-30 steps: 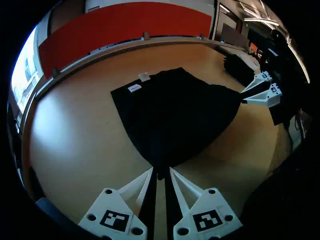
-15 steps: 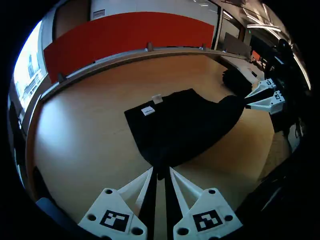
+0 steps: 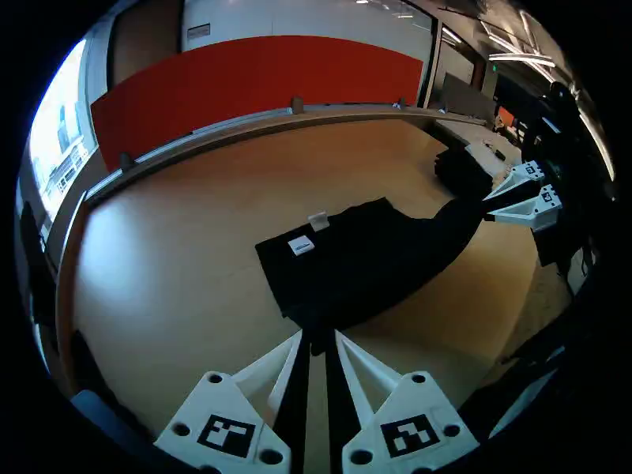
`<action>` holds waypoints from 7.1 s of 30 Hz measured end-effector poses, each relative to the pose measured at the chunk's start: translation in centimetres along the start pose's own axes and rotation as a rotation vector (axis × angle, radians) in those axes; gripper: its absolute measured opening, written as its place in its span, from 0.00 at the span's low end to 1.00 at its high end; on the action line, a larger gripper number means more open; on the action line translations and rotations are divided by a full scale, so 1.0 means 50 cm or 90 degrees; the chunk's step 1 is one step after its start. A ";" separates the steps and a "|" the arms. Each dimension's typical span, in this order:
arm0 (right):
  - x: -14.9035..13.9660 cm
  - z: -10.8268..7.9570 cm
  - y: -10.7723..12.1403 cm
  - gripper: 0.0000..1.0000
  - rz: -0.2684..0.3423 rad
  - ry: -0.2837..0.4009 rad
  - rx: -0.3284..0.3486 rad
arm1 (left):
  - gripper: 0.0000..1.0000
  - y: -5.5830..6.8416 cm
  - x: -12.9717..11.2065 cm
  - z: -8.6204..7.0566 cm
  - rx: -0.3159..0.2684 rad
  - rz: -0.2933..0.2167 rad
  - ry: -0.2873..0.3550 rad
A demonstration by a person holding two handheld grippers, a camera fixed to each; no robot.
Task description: Fold towel
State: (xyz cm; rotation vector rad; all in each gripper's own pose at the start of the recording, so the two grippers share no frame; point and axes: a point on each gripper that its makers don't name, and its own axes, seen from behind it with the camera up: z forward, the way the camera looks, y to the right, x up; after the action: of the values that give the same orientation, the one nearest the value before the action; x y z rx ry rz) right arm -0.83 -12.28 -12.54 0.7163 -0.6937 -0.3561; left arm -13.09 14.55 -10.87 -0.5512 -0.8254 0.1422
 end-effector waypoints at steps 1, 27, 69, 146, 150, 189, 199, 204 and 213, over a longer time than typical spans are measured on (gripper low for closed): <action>0.002 -0.002 0.000 0.16 0.000 0.001 0.000 | 0.13 0.001 0.001 -0.003 0.000 -0.001 0.001; 0.005 -0.023 -0.003 0.17 -0.003 -0.004 0.002 | 0.13 0.020 0.009 -0.029 -0.008 -0.022 0.004; -0.040 0.148 0.114 0.16 0.032 -0.082 -0.003 | 0.13 -0.063 0.042 0.171 0.019 -0.028 -0.023; -0.086 0.211 0.166 1.00 0.064 -0.098 -0.087 | 0.97 -0.129 0.000 0.217 0.096 -0.038 -0.030; -0.096 0.194 0.147 1.00 0.070 -0.095 -0.088 | 0.97 -0.121 -0.023 0.197 0.099 -0.045 -0.031; -0.107 0.169 0.075 1.00 0.016 -0.094 -0.033 | 0.97 -0.121 -0.146 0.043 0.162 -0.134 -0.018; -0.109 0.182 0.073 1.00 -0.011 -0.103 -0.011 | 0.97 -0.124 -0.158 0.003 0.180 -0.158 -0.009; -0.126 0.188 0.071 0.95 -0.019 -0.117 0.001 | 0.97 -0.124 -0.161 -0.018 0.191 -0.160 -0.003; -0.166 0.194 0.069 0.78 -0.017 -0.153 0.023 | 0.97 -0.124 -0.174 -0.047 0.201 -0.179 0.000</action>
State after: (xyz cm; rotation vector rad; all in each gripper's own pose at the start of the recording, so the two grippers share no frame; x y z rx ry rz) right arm -13.29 -10.18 -8.59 0.7239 -0.9196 -0.4600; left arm -17.85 5.44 -14.68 -0.1360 -0.8517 0.0131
